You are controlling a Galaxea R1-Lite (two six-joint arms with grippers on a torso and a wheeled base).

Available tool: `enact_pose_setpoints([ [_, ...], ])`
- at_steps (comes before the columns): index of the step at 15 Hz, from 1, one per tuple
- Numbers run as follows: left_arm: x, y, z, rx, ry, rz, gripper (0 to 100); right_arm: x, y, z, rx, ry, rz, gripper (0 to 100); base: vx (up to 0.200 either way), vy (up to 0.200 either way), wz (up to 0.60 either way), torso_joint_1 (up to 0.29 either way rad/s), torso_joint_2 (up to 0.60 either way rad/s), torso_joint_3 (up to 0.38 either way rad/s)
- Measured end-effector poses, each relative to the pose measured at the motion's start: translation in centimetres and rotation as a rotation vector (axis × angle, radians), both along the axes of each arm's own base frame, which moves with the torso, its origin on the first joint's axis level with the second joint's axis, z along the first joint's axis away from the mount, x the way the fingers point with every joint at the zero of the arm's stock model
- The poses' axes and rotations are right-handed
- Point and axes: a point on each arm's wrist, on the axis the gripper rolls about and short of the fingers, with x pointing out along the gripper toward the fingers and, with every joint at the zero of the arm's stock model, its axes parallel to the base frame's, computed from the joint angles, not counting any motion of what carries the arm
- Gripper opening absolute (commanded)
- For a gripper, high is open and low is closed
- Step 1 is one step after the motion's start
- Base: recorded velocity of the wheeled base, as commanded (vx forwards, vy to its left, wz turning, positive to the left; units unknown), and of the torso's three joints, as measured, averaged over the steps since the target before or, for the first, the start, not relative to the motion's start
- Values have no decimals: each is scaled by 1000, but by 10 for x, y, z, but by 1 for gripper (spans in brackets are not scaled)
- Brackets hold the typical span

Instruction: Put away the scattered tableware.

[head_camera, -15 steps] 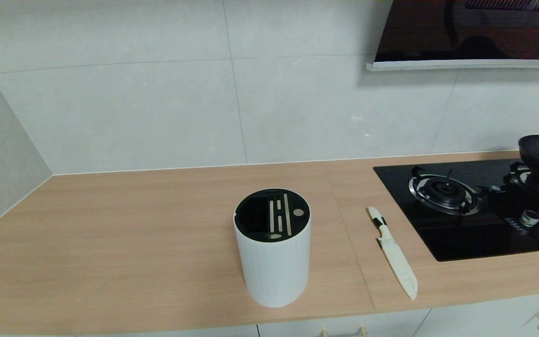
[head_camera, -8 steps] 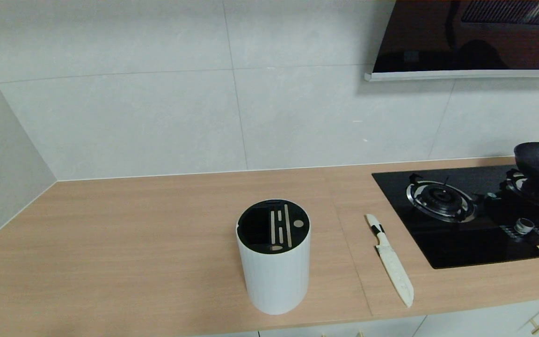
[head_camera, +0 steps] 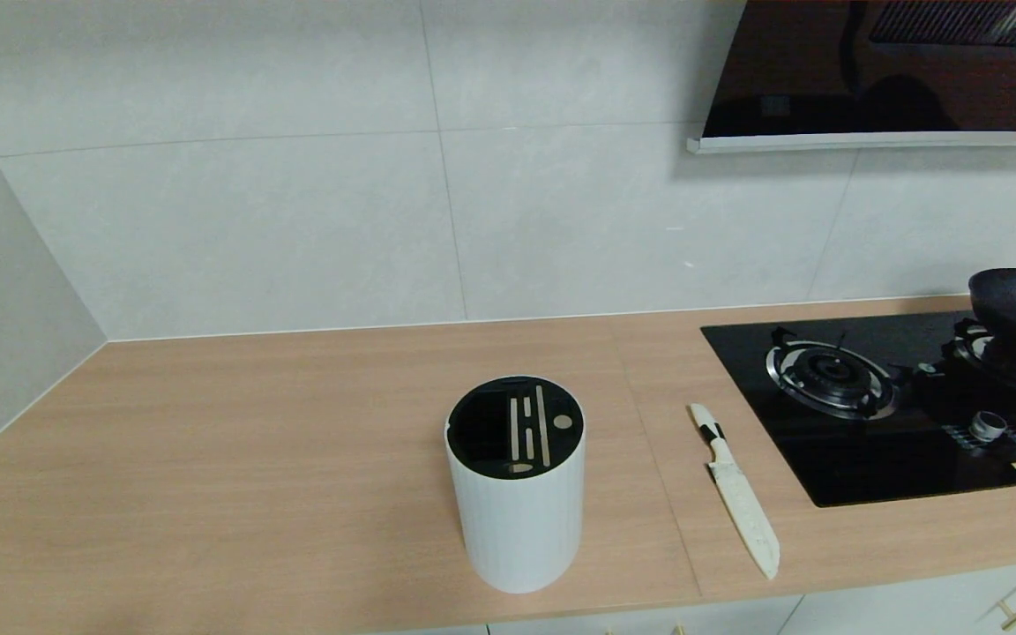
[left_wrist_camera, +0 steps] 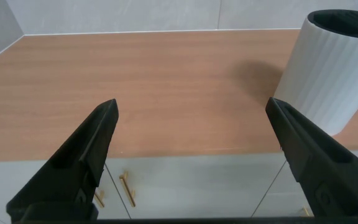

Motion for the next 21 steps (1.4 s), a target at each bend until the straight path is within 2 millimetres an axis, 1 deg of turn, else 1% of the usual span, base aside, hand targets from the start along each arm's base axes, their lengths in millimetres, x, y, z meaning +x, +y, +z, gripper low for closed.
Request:
enact_pose_setpoints([
  [4, 0, 0, 0, 0, 0, 0, 100, -1, 0, 4, 10, -22, -3, 100, 0, 0, 0, 0, 0, 0],
  [5, 0, 0, 0, 0, 0, 0, 100, -4, 0, 17, 17, -77, 13, 100, 0, 0, 0, 0, 0, 0],
  [7, 0, 0, 0, 0, 0, 0, 100, -7, 1, 31, 21, -92, 60, 100, 0, 0, 0, 0, 0, 0],
  [10, 0, 0, 0, 0, 0, 0, 100, 1, 3, 48, 23, -27, 137, 100, 0, 0, 0, 0, 0, 0],
  [12, 0, 0, 0, 0, 0, 0, 100, 13, 4, 59, 29, 53, 185, 100, 0, 0, 0, 0, 0, 0],
  [14, 0, 0, 0, 0, 0, 0, 100, 30, 5, 70, 37, 151, 229, 100, 0, 0, 0, 0, 0, 0],
  [17, 0, 0, 0, 0, 1, 0, 100, 65, 10, 84, 36, 276, 321, 100, 0, 0, 0, 0, 0, 0],
  [21, 0, 0, 0, 0, 0, 0, 100, 114, 22, 95, 26, 319, 391, 100, 0, 0, 0, 0, 0, 0],
])
